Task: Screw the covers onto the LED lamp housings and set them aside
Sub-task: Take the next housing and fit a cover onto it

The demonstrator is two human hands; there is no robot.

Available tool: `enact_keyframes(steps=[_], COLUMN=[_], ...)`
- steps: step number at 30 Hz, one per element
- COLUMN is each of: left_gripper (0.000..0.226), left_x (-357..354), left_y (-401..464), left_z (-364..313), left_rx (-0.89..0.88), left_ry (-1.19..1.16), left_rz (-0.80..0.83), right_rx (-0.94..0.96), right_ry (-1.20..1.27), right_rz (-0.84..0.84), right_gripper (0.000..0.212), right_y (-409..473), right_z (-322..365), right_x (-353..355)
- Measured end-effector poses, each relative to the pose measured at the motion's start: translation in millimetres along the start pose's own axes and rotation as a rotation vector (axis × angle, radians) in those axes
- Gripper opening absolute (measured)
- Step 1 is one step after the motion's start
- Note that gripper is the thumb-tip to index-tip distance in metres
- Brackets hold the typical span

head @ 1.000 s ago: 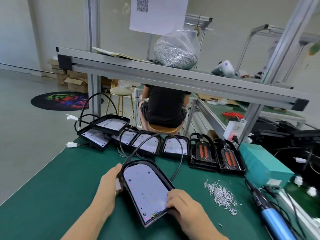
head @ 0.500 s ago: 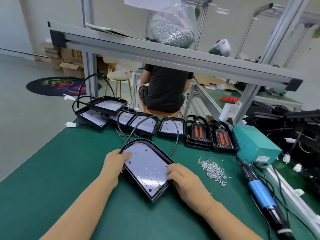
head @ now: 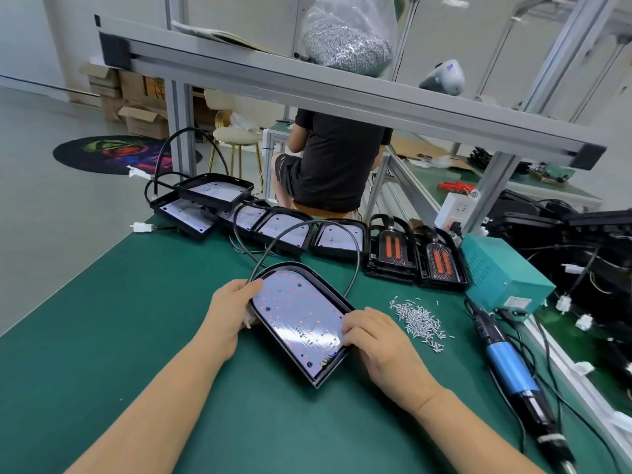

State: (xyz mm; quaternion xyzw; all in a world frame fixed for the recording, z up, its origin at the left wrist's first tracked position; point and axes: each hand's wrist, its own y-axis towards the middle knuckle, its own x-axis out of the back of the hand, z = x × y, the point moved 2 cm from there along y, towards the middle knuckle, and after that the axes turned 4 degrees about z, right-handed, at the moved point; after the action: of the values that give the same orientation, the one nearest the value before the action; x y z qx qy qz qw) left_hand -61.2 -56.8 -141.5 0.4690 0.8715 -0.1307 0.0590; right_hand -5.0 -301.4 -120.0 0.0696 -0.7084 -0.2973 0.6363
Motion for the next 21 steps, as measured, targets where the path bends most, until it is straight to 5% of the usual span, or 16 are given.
enact_keyframes(steps=[12,18,21], left_gripper=[0.009,0.011,0.007], left_x=[3.0,1.1,-0.8], left_y=[-0.6,3.9,2.7], left_z=[3.5,4.0,3.2], left_rx=[-0.048,-0.018,-0.010], left_ry=[0.113,0.051,0.037], left_rz=[-0.015,-0.004,-0.030], right_rx=[-0.073,-0.348,-0.577], right_ry=[0.007,0.134,0.074], right_rz=[-0.069,-0.149,-0.037], right_gripper=[0.047,0.039,0.033], right_y=[-8.0,-4.7,8.0], right_z=[5.3,-20.4,-49.5], right_x=[10.8,13.3,9.6])
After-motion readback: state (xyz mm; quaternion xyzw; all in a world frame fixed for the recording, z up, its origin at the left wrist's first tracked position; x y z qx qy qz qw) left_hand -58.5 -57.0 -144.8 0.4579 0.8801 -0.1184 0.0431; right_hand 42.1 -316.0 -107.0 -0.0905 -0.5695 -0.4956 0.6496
